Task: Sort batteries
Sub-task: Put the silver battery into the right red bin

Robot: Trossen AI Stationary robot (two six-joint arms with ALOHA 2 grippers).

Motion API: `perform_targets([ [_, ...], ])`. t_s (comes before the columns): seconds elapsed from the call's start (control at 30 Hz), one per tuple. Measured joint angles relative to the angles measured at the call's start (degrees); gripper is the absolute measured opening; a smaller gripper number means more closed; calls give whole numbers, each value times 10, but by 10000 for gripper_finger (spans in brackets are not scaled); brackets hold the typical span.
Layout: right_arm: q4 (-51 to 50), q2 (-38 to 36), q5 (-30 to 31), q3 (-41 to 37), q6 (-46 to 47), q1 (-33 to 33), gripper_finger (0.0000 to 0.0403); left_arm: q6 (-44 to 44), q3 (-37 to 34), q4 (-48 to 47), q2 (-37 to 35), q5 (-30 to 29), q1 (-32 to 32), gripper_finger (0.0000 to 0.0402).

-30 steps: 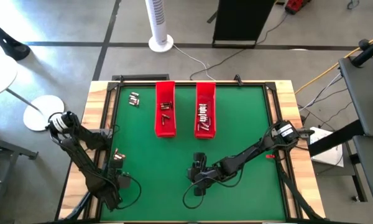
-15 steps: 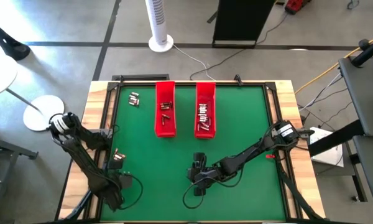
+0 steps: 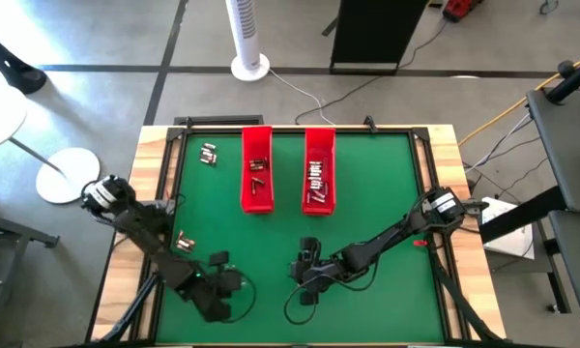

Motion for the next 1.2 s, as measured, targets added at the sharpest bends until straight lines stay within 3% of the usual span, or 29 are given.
perform_targets([
  [0.23, -13, -6, 1, 0, -2, 6, 155, 81, 8, 65, 47, -7, 106, 11],
  [0.5, -30, -30, 11, 1, -4, 14, 165, 177, 67, 93, 105, -5, 166, 12],
  [0.77, 19, 19, 18, -6, -5, 14, 160, 228, 116, 81, 153, -1, 187, 29],
  [0.97, 104, 61, 50, -8, -10, 14, 156, 234, 133, 73, 165, -1, 187, 31],
  [1.2, 114, 68, 101, -9, -14, 13, 164, 235, 132, 72, 162, 3, 186, 33],
])
